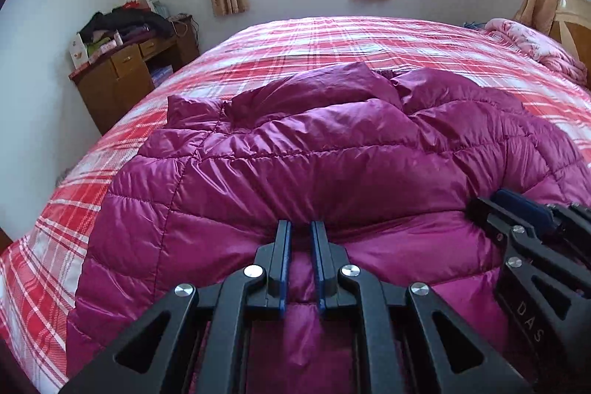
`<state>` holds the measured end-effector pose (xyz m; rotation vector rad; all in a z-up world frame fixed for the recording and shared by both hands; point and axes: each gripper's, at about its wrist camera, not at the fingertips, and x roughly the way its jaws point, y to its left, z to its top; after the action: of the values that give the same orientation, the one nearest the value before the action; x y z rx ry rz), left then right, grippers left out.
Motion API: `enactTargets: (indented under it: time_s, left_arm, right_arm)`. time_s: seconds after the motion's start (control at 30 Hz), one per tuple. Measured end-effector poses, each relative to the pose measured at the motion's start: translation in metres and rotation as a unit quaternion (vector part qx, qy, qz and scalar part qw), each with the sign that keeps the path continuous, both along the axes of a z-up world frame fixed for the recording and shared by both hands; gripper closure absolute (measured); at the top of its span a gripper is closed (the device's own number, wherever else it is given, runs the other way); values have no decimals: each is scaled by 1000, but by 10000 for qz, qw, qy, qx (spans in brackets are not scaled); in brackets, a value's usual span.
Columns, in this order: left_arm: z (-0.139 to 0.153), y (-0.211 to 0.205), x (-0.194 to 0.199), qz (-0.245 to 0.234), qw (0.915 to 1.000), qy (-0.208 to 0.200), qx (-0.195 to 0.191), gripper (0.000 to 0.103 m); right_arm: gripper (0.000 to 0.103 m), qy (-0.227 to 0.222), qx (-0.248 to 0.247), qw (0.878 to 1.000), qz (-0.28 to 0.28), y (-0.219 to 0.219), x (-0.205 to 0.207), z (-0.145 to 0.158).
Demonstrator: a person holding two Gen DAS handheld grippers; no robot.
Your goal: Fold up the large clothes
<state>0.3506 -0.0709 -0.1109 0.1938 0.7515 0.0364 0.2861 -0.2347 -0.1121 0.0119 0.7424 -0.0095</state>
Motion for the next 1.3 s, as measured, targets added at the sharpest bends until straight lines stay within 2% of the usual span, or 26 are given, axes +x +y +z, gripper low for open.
enactTargets:
  time_s: [0.07,0.1,0.17,0.27,0.33,0.37,0.4,0.43,0.47,0.5,0.53,0.6,0.73,0.8,0.87,0.93,1.0,1.1,1.13,1.17,1.2,1.3]
  left_arm:
    - [-3,-4,-4,14,9997,-23,263,91]
    - [-2,-3,-5,8,9997,4,234,91]
    - [6,10,-11,-19,9997,111,-205,92]
    - [23,49,-28,69,9908,229,-1333,92]
    - [33,79,-41,326,9841,157,-1737,91]
    - [36,90,-47,441,9827,82,-1799,89]
    - [39,107,-54,647,9817,-38,-1793,80]
    - [41,117,-60,836,9810,-122,-1747,59]
    - [43,126,-65,979,9798,-201,-1733,46]
    - [44,136,-70,1110,9776,-320,-1761,27]
    - [44,147,-75,1288,9742,-466,-1795,23]
    - [41,161,-80,1518,9688,-496,-1896,23]
    - [28,158,-73,1500,9681,-128,-2003,23]
    - [21,153,-74,1490,9650,17,-2159,23]
    - [12,149,-76,1524,9571,183,-2459,23]
    - [0,145,-77,1544,9452,437,-2843,22]
    - [-2,141,-79,1567,9462,226,-2821,20]
    - [1,138,-70,1500,9451,276,-2891,19]
    - [3,138,-68,1493,9421,251,-2992,19]
    - [4,139,-66,1486,9393,210,-3087,19]
    - [5,139,-65,1474,9379,163,-3137,19]
    - [6,133,-60,1498,9389,36,-3097,19]
  right_arm:
    - [77,-20,-42,10000,3,2,-1,0]
    - [77,-30,-19,10000,13,1,-1,0]
    - [76,-45,77,10000,19,-1,-2,0]
    - [74,-82,205,9997,54,-5,-2,0]
    - [73,-92,236,9997,72,-6,-2,0]
    - [72,-92,227,9997,76,-5,-2,0]
    - [72,-95,216,9997,85,-5,-2,0]
    - [72,-99,207,9997,89,-5,-2,0]
    - [71,-104,200,9997,92,-4,-3,1]
    - [71,-107,197,9997,96,-3,-4,1]
    - [71,-111,201,9997,98,-3,-4,1]
    - [70,-119,221,9996,103,-3,-4,1]
    - [68,-133,226,9996,119,-3,-5,1]
    - [67,-146,222,9996,116,-3,-6,1]
    - [65,-149,206,9996,116,-2,-6,1]
    - [64,-148,170,9997,112,-1,-7,1]
    - [64,-162,142,9997,105,0,-7,2]
    - [65,-154,31,9999,18,3,-8,6]
    - [70,-150,46,9999,16,5,-9,10]
    - [82,-193,215,9995,105,8,-11,15]
    - [87,-272,374,9987,204,13,-15,21]
    - [87,-405,599,9959,538,37,-14,35]
